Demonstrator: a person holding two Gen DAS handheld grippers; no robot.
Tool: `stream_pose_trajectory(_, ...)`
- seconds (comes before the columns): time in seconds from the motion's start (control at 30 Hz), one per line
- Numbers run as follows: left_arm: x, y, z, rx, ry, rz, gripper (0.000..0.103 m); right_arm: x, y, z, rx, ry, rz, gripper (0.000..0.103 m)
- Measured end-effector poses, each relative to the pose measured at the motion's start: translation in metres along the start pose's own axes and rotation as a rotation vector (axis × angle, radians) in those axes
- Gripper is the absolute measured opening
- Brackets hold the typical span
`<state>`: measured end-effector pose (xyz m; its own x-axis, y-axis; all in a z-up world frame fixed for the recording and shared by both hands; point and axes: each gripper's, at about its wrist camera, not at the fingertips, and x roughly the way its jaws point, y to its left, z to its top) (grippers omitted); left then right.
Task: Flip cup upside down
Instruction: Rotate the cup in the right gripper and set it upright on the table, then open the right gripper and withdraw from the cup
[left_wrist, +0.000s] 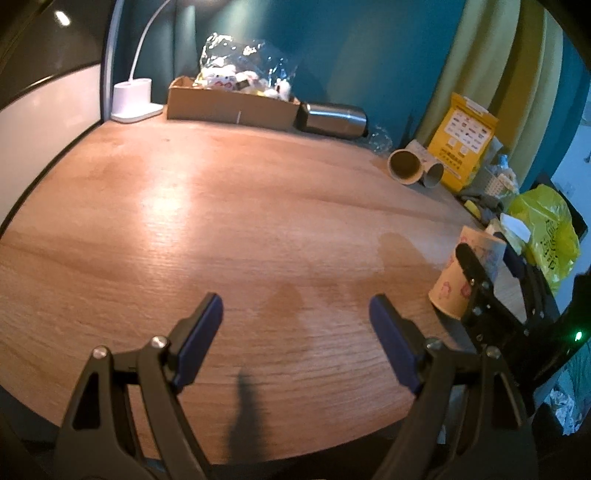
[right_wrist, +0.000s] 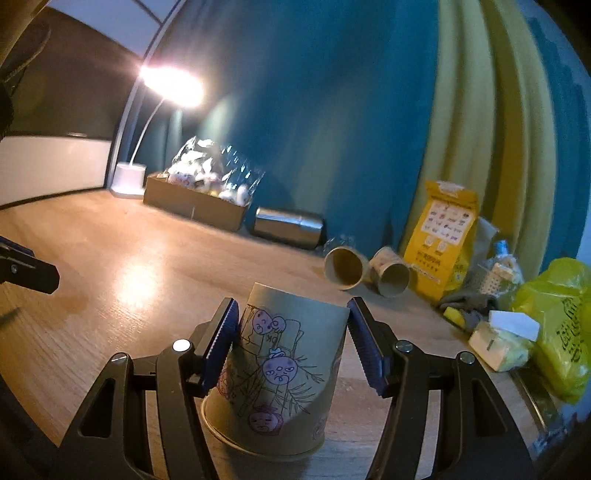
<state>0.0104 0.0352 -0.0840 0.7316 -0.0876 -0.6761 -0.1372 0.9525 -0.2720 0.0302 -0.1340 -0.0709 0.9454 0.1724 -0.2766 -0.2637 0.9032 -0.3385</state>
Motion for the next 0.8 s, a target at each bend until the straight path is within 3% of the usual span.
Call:
stream_pose_trajectory(0.2, -0.003, -0.007, -0.006, 0.027, -0.036, 0.013, 0.083, -0.016, 0.003, -0.013, -0.012, -0.059, -0.012, 0.064)
stream_pose_trajectory(0.63, -0.002, -0.020, -0.006, 0.052, -0.045, 0.016, 0.083, -0.017, -0.003, -0.011, 0.040, 0.009, 0.025, 0.065)
stream_pose_trajectory(0.73, -0.007, -0.025, -0.005, 0.057, -0.058, 0.016, 0.083, -0.020, -0.009, -0.003, 0.082, 0.038, 0.043, 0.083)
stream_pose_trajectory(0.8, -0.014, -0.030, -0.003, 0.064, -0.078, 0.007, 0.083, -0.027, -0.016, 0.006, 0.134, 0.047, 0.060, 0.086)
